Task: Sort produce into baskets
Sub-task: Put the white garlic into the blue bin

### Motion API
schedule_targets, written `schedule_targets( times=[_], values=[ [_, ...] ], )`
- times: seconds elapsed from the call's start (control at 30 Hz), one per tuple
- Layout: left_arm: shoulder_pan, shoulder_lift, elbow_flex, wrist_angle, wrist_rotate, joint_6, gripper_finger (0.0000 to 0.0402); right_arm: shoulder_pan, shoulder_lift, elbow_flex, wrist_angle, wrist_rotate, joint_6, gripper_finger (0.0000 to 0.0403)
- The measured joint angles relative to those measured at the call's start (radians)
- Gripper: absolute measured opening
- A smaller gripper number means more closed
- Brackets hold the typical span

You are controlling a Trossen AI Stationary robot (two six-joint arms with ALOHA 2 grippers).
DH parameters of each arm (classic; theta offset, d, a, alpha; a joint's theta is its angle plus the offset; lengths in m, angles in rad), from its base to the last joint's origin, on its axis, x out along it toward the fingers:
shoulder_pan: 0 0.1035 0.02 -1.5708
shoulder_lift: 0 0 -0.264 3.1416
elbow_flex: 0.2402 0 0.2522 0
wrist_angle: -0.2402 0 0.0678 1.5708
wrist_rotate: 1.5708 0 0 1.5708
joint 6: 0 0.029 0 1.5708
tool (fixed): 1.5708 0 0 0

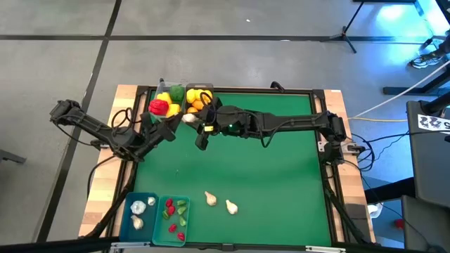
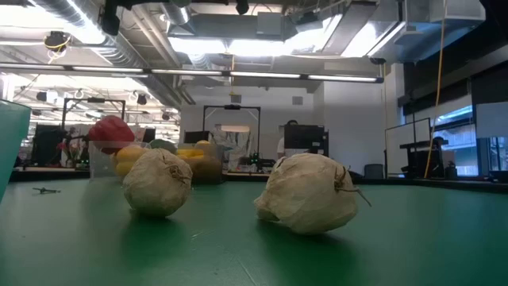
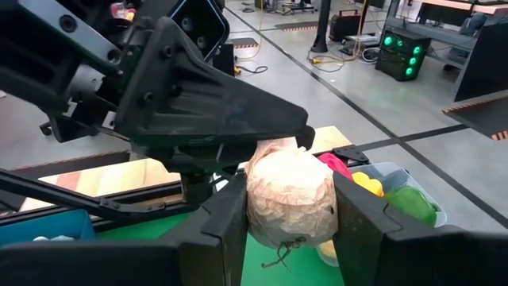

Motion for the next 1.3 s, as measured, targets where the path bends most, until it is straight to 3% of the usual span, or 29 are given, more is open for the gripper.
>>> schedule_targets(
  times=[0.33,0.53,0.67,0.83,1.0,1.13,1.3],
  values=[
    [0.003,0.0,0.0,-0.001,-0.002,-0.039,0.0033,0.0,0.0,0.0,0.015,0.016,-0.002,0.0138],
    [0.003,0.0,0.0,-0.003,-0.002,-0.038,0.0023,0.0,0.0,0.0,0.011,0.003,-0.048,0.0145],
    [0.003,0.0,0.0,-0.003,0.001,-0.038,0.0029,-0.001,0.0,0.0,0.008,-0.036,-0.056,0.0189],
    [0.003,0.0,0.0,-0.005,0.007,-0.026,0.0025,0.0,0.0,0.0,-0.017,-0.039,-0.076,0.0281],
    [0.002,-0.006,0.0,-0.006,0.007,0.021,0.0023,0.0,-0.002,0.0,-0.079,0.042,-0.079,0.0354],
    [-0.025,-0.048,0.0,-0.011,0.046,0.116,0.0026,0.0,-0.023,-0.001,-0.219,0.035,-0.082,0.0372],
    [-0.114,-0.151,0.0,-0.142,0.179,0.159,0.0021,0.024,-0.061,0.0,-0.423,-0.082,-0.085,0.0366]
  ],
)
